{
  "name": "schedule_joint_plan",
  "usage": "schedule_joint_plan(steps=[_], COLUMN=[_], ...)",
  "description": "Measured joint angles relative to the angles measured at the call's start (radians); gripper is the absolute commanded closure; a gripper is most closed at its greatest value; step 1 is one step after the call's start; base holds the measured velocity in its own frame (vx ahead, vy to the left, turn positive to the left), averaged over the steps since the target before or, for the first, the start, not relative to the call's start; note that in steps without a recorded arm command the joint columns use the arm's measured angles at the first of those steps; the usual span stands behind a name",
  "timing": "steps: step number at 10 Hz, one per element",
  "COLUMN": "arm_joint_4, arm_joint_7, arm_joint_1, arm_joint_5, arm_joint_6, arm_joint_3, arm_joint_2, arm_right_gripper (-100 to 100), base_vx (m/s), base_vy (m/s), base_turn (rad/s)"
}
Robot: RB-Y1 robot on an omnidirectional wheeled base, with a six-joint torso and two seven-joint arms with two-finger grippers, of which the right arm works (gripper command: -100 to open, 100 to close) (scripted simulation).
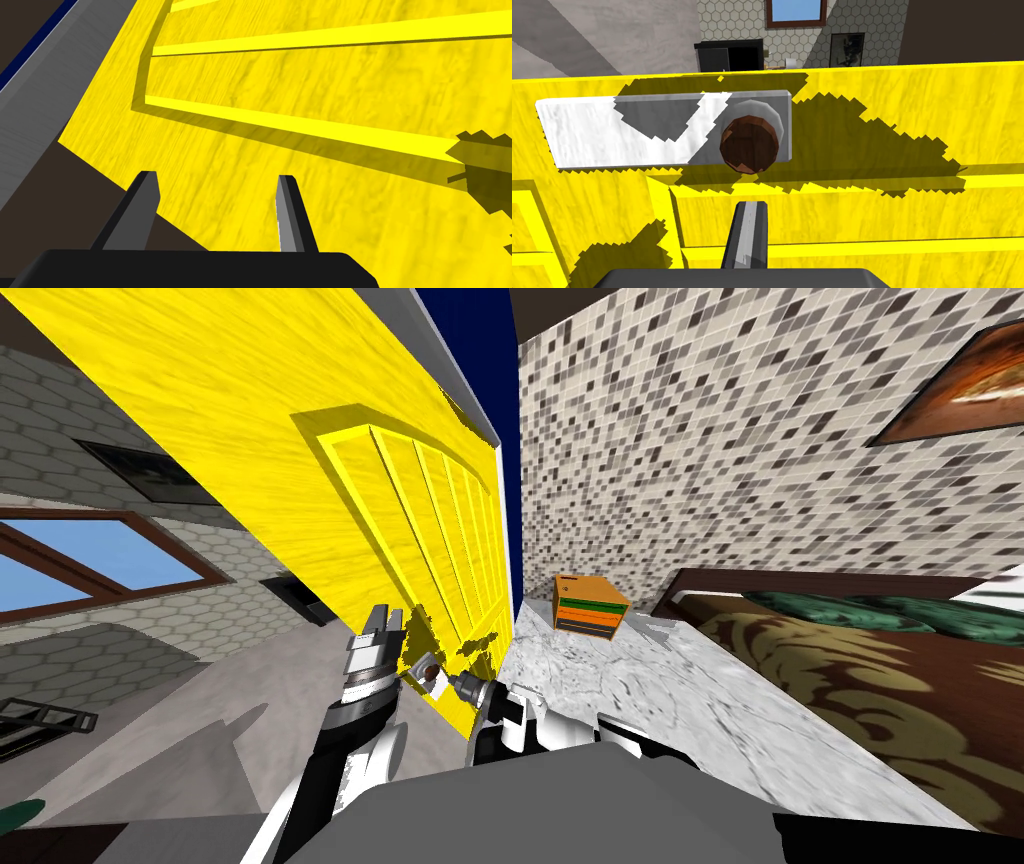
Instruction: Push the door open
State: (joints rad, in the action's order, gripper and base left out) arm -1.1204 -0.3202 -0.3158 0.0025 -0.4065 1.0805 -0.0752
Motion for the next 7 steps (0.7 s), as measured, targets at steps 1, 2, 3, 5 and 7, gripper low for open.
schedule_joint_plan(steps=[1, 2, 3, 5, 7], arm_joint_4=[0.014, 0.013, 0.011, 0.014, 0.017], arm_joint_7=[0.003, 0.009, 0.015, 0.018, 0.021], arm_joint_1=[-0.007, -0.007, -0.005, -0.004, -0.003], arm_joint_5=[-0.001, 0.000, 0.000, 0.001, 0.002], arm_joint_6=[0.003, 0.016, 0.027, 0.030, 0.031], arm_joint_3=[-0.017, -0.034, -0.047, -0.051, -0.056], arm_joint_2=[0.002, 0.003, 0.005, 0.004, 0.003], arm_right_gripper=[-100, -100, -100, -100, -100], base_vx=[-0.200, -0.209, -0.093, 0.036, 0.108], base_vy=[-0.112, -0.084, -0.028, 0.112, 0.170], base_turn=[-0.080, -0.051, -0.010, 0.032, 0.025])
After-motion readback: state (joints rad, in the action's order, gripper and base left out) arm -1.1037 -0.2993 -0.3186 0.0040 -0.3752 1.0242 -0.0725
